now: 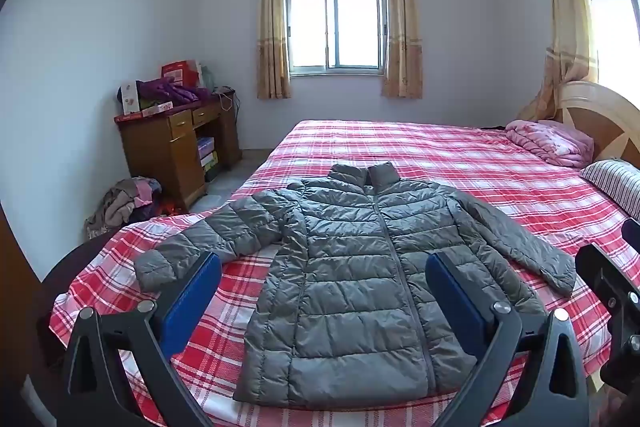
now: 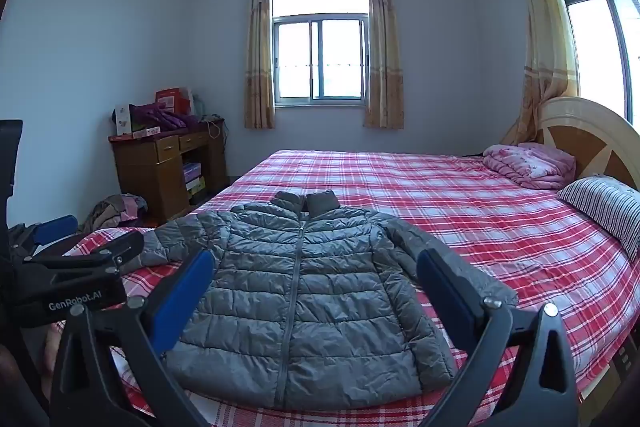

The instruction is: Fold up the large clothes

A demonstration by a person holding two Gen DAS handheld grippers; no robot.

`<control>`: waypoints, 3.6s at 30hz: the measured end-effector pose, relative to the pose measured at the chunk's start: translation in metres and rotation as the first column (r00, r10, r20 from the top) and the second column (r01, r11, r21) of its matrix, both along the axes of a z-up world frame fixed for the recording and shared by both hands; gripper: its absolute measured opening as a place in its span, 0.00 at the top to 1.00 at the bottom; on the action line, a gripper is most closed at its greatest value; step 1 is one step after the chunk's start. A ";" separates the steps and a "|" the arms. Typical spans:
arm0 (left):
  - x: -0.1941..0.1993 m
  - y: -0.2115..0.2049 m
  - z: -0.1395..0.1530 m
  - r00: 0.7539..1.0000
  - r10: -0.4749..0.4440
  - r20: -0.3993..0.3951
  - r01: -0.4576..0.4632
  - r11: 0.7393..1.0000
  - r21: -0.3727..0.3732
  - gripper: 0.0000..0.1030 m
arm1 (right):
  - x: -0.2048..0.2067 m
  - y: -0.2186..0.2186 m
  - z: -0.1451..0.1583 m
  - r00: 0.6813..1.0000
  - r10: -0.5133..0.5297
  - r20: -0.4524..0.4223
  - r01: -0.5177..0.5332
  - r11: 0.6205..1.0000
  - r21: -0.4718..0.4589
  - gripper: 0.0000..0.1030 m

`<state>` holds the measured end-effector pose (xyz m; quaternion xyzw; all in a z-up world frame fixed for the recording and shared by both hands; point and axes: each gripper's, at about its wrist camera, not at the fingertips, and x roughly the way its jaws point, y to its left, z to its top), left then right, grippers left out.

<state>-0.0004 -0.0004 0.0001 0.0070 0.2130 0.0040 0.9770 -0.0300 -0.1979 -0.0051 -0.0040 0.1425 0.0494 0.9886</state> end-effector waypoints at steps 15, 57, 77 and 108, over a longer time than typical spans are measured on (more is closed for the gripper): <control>0.004 0.007 -0.003 0.999 0.035 0.006 -0.036 0.999 0.004 0.01 | -0.002 0.002 -0.001 1.000 0.004 -0.007 -0.004 1.000 0.004 0.00; 0.007 0.010 -0.003 0.999 0.050 0.001 -0.050 0.999 0.008 0.01 | 0.000 0.008 -0.005 1.000 0.004 -0.011 -0.004 1.000 0.004 0.00; 0.008 0.013 -0.004 0.998 0.055 0.006 -0.055 0.998 0.005 0.01 | 0.001 0.010 -0.010 1.000 0.006 -0.016 -0.006 1.000 0.002 0.00; 0.092 0.018 -0.078 0.983 0.082 -0.163 -0.074 0.996 0.055 0.01 | 0.083 -0.097 -0.070 0.953 -0.242 -0.185 0.257 0.964 0.065 0.00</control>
